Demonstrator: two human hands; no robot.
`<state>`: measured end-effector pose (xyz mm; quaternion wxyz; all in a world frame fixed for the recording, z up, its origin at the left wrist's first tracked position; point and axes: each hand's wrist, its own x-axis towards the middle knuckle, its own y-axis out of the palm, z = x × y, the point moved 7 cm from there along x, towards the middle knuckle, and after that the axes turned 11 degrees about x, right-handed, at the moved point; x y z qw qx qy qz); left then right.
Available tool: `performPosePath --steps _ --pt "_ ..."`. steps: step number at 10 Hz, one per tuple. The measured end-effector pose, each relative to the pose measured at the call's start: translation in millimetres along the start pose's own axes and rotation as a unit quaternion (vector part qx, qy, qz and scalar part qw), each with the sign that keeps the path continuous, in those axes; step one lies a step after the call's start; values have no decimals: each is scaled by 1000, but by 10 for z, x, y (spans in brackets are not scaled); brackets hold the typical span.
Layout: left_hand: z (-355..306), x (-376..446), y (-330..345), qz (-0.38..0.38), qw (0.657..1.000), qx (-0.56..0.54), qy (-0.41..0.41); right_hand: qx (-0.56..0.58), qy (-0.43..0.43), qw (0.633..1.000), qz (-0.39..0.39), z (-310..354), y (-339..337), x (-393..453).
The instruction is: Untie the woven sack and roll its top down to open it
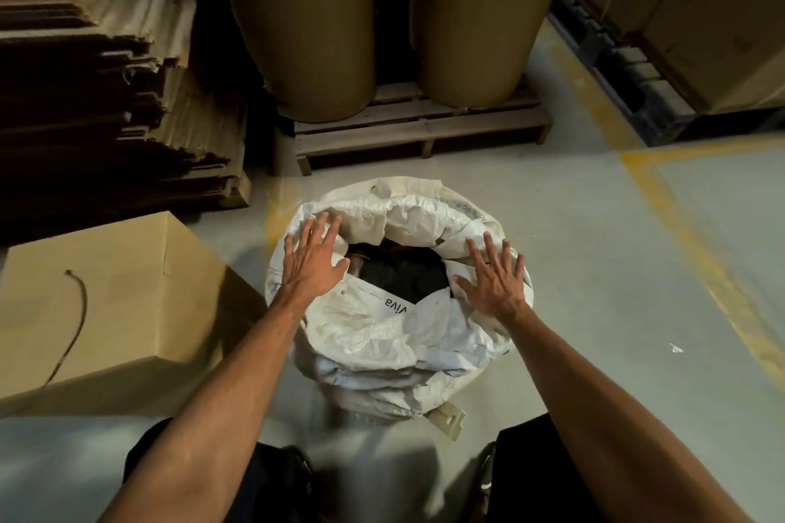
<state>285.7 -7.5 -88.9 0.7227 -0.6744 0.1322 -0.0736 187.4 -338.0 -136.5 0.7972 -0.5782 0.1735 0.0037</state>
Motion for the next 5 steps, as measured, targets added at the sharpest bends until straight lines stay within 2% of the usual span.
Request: performPosePath --steps 3,5 --pt "-383 -91 -253 -25 996 -70 45 32 -29 999 -30 336 -290 -75" --pt "-488 -198 -276 -24 994 -95 39 51 -62 995 -58 568 -339 -212"
